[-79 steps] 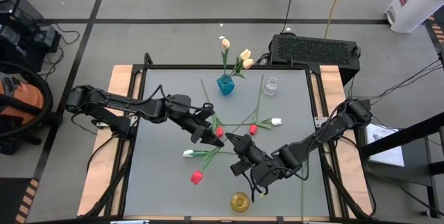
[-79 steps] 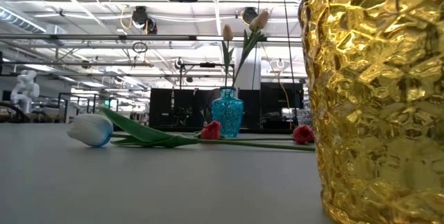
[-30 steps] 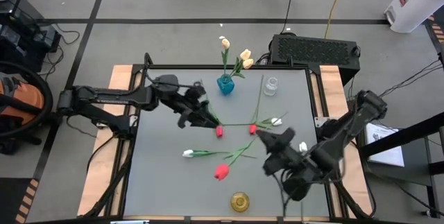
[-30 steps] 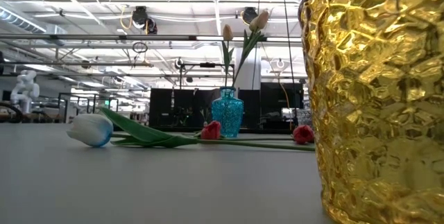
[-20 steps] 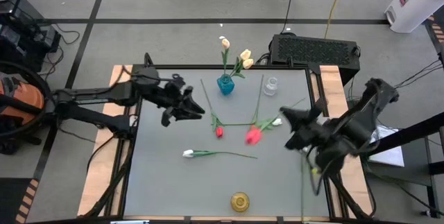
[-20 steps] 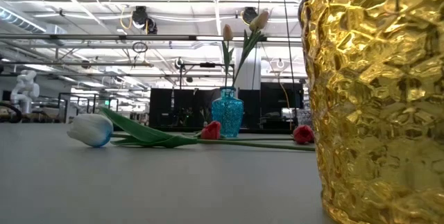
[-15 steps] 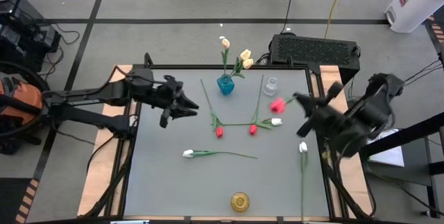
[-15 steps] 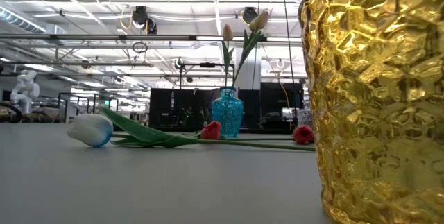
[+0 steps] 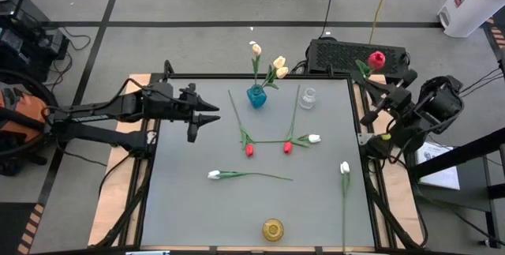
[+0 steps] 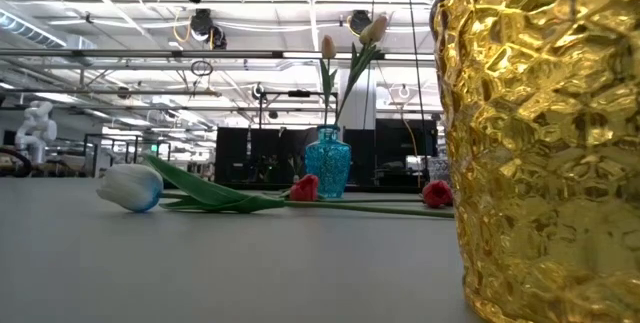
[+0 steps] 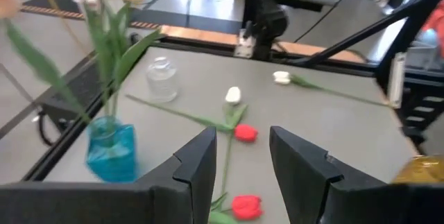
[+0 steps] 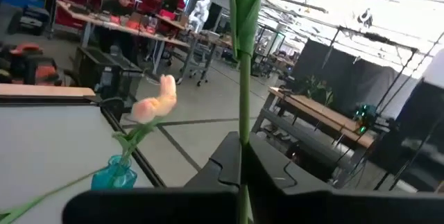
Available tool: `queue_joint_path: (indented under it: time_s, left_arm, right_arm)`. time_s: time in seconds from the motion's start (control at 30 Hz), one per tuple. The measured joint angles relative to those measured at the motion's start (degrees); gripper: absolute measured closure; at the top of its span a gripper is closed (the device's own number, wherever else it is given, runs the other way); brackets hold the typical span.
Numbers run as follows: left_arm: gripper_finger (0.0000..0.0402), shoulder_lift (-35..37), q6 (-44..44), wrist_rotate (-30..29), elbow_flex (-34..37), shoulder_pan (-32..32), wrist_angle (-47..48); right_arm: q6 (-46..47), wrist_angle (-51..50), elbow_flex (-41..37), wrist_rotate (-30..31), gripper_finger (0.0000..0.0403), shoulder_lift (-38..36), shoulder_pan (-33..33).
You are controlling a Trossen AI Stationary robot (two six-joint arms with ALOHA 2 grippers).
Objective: Sort flowers into vase by color
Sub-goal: Put the right red flower into the transparent vase
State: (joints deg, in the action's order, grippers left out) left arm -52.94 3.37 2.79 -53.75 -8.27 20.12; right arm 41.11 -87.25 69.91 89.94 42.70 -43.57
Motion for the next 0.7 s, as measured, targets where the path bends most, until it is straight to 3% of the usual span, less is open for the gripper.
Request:
queue_joint_path:
  time_s: [0.3, 0.5, 0.7]
  left_arm:
    - [0.0261, 2.5, 0.8, -1.2, 7.1, -0.6, -3.9]
    - [0.0261, 2.5, 2.1, -1.8, 12.9, -0.6, -11.2]
    - [0.0261, 2.5, 2.2, -2.4, 16.3, -0.6, -15.6]
  right_arm:
    - [12.1, -1.3, -13.8, 0.1, 0.0402, -11.2, 0.0]
    - [19.4, -0.3, -22.2, 0.0, 0.0402, -14.1, 0.0]
    - [16.4, 7.0, -24.9, 0.1, 0.0403, -13.1, 0.0]
